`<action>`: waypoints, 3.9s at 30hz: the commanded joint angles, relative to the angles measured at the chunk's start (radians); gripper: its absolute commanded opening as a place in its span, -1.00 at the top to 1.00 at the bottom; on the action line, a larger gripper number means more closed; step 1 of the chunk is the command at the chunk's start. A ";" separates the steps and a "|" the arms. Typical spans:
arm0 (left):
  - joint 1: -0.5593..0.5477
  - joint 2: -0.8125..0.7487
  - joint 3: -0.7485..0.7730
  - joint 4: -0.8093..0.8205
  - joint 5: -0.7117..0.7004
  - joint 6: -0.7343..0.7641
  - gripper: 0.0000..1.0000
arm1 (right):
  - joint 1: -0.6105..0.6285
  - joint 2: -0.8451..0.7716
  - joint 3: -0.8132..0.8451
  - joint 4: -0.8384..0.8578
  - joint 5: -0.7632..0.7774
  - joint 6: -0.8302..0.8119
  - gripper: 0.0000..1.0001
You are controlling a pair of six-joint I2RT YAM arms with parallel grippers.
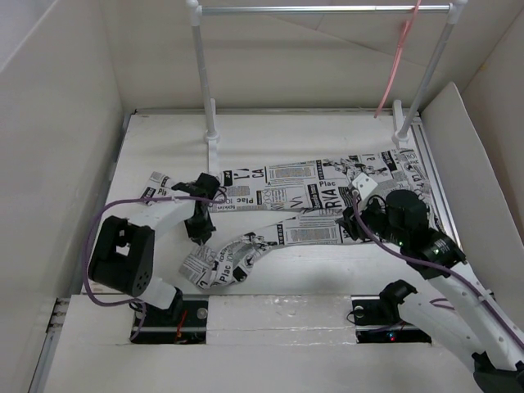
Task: Place the trousers on the hanger
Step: Flatten out the trousers at the center of the board.
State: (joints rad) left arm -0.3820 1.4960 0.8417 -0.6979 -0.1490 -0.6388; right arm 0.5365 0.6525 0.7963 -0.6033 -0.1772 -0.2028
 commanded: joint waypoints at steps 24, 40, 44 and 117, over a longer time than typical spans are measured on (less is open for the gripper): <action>0.491 -0.336 0.582 -0.281 -0.317 -0.044 1.00 | -0.086 -0.011 0.034 -0.108 0.103 -0.026 0.03; 0.532 0.047 0.445 -0.184 -0.330 0.083 1.00 | -0.118 0.085 0.057 -0.113 0.087 -0.046 -0.26; 0.557 0.155 0.467 -0.181 -0.371 0.064 1.00 | -0.129 0.108 0.061 -0.096 0.050 -0.047 -0.29; 0.668 -0.730 -0.154 0.135 0.029 -0.134 1.00 | -0.377 0.303 0.096 -0.260 -0.118 -0.107 0.17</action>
State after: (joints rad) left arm 0.3107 0.7593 0.8310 -0.5484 -0.1608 -0.7750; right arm 0.2146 0.9611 0.8394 -0.8314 -0.3424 -0.3180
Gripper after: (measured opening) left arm 0.003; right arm 0.414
